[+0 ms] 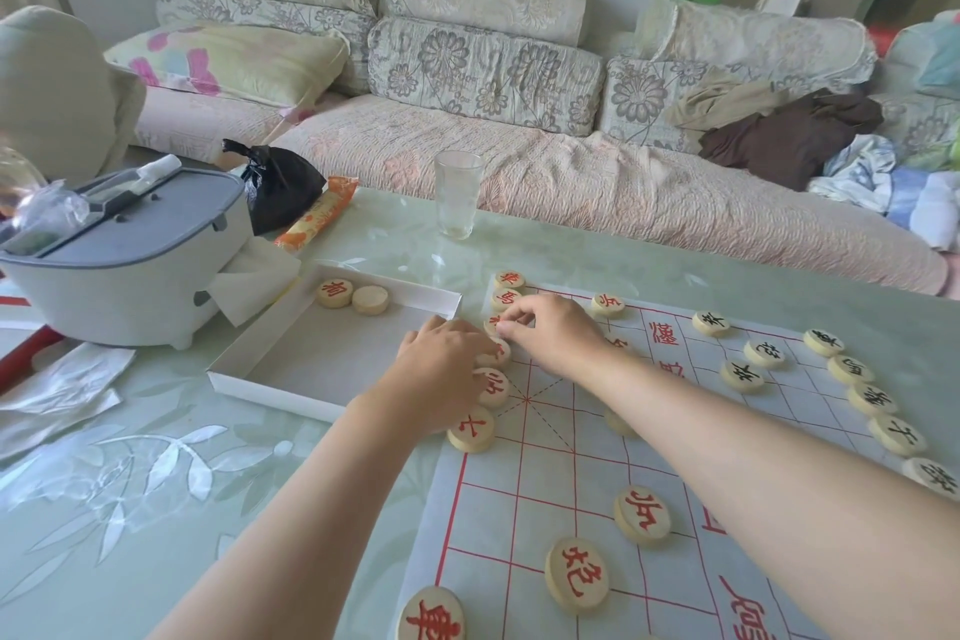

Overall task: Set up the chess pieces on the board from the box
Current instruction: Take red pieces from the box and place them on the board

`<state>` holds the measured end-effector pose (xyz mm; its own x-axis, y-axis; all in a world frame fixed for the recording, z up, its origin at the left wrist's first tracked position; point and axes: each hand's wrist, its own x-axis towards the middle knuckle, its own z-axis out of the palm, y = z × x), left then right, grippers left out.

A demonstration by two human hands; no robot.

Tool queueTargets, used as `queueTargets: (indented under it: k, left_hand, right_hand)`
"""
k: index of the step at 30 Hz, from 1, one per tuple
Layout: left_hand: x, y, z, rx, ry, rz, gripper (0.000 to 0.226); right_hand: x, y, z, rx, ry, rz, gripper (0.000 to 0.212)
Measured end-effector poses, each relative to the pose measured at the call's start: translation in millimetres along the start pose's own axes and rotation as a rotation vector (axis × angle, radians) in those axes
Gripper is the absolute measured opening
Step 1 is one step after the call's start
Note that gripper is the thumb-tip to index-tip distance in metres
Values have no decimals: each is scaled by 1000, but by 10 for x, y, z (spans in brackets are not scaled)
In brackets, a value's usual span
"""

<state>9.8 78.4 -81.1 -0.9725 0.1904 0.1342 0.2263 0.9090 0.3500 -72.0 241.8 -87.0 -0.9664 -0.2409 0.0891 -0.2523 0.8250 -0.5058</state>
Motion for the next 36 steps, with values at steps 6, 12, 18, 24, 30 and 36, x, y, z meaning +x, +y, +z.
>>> queueTargets:
  k: [6,12,18,24,30,36]
  left_hand:
    - [-57,-240,-275,-103,96,-79,32]
    - [-248,-666,-454,-34,136,-242,30]
    - [-435,-967,-495,-42,96,-327,36]
    - [-486,-1100,-536,-60,121,-331,39]
    - [-482,-1147,-541,-85,126,-364,45]
    - [-489,-1073,-527,-89,146,-379,50]
  right_hand:
    - [20,-266,-50,2,62,-45,14]
    - [181,-857,108,-26,20,-191,19]
    - [506,-1289,475,-260,-200,-221,44]
    - [679,-1470,764,-444,-228,-265,47]
    - [605,-1524,739,-472,-266,-268,45]
    - [439,-1483,671,-19,-342,-261,29]
